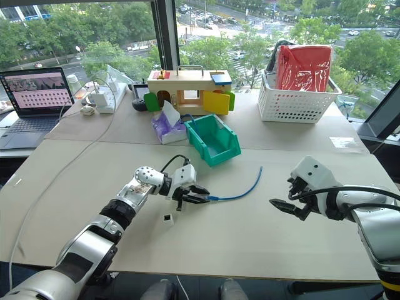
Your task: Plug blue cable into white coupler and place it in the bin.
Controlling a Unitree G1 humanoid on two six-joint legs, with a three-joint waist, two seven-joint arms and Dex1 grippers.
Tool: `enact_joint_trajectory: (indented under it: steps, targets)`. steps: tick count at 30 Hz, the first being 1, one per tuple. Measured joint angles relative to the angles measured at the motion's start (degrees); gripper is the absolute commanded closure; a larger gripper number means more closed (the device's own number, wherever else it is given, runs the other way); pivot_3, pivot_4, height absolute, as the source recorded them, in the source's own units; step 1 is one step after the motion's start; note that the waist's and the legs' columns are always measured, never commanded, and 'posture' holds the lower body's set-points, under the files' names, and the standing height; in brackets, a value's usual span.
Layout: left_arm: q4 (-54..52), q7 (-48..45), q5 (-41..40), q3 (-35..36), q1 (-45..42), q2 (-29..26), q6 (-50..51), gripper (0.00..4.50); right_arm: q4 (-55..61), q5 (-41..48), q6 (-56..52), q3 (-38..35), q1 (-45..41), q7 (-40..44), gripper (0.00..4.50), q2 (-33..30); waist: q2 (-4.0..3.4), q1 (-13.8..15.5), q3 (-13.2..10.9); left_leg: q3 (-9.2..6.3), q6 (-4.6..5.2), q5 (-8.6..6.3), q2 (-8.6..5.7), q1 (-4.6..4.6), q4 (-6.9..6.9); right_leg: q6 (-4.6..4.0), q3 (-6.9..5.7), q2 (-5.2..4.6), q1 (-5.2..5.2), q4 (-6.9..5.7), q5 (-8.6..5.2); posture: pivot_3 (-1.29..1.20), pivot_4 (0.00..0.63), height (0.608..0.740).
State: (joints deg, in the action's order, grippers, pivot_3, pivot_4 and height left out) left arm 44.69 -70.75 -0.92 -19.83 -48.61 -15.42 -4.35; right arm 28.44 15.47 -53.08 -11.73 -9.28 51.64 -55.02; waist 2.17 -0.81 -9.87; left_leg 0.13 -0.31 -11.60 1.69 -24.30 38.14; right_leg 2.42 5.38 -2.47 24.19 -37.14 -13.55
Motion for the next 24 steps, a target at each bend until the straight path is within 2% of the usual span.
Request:
enact_joint_trajectory:
  steps: [4, 7, 10, 12, 17, 20, 24]
  targets:
    - [-0.15, 0.4, -0.09, 0.82, 0.04, 0.64, 1.03, 4.43, 3.68, 6.85, -8.87, -2.51, 1.08, -1.66, 0.0, 4.78, 0.01, 0.02, 0.01, -0.04, 0.0, 0.0, -0.01, -0.02, 0.02, -0.01, -0.01, -0.01, -0.01, 0.0, 0.01, 0.0, 0.15, 0.715]
    - [-2.53, 0.38, -1.65, 2.23, 0.73, 1.44, 4.97, 4.43, 5.25, 14.59, -18.95, -7.28, 0.6, -4.77, 0.0, 14.94, 0.02, 0.01, 0.0, -0.1, 0.0, 0.0, 0.01, -0.1, 0.09, -0.04, -0.06, 0.01, 0.01, -0.03, 0.03, 0.0, 0.15, 0.715]
    - [-5.26, 0.48, -3.2, 3.56, 1.0, 1.71, 7.9, 4.43, 5.53, 17.58, -23.3, -8.98, -0.11, -7.42, 0.0, 18.81, 0.02, -0.08, 0.01, -0.11, 0.0, 0.0, 0.04, -0.1, 0.1, -0.04, -0.07, 0.02, 0.0, -0.03, 0.04, 0.0, 0.15, 0.715]
    - [-10.12, 0.63, -5.13, 5.01, 1.67, 1.98, 12.12, 4.43, 5.24, 19.19, -27.81, -12.88, -3.29, -12.31, 0.0, 26.36, 0.01, -0.3, 0.01, -0.11, 0.0, 0.0, 0.04, -0.08, 0.11, -0.04, -0.06, 0.03, 0.03, -0.07, 0.04, 0.0, 0.15, 0.715]
    - [-18.61, 1.22, -7.09, 5.4, 2.68, 1.82, 18.83, 4.43, 3.18, 21.51, -36.4, -19.9, -10.02, -18.3, 0.0, 36.5, -0.02, -0.5, 0.02, -0.11, 0.0, 0.0, 0.03, -0.07, 0.11, -0.12, -0.05, 0.03, 0.03, -0.1, 0.09, 0.0, 0.15, 0.715]
    - [-21.61, 1.56, -7.23, 5.36, 2.88, 1.23, 21.12, 4.43, 1.15, 24.02, -38.71, -25.58, -15.14, -21.75, 0.0, 41.05, -0.03, -0.5, 0.03, -0.12, 0.0, 0.0, 0.04, -0.07, 0.11, -0.17, -0.07, 0.04, 0.03, -0.1, 0.12, 0.0, 0.15, 0.715]
    - [-23.69, 2.2, -7.18, 5.08, 2.89, 0.89, 22.0, 4.43, -0.95, 28.48, -39.01, -28.82, -18.06, -26.34, 0.0, 43.89, -0.06, -0.53, 0.05, -0.12, 0.0, 0.0, 0.03, -0.09, 0.1, -0.18, -0.07, 0.03, 0.04, -0.08, 0.12, 0.0, 0.15, 0.715]
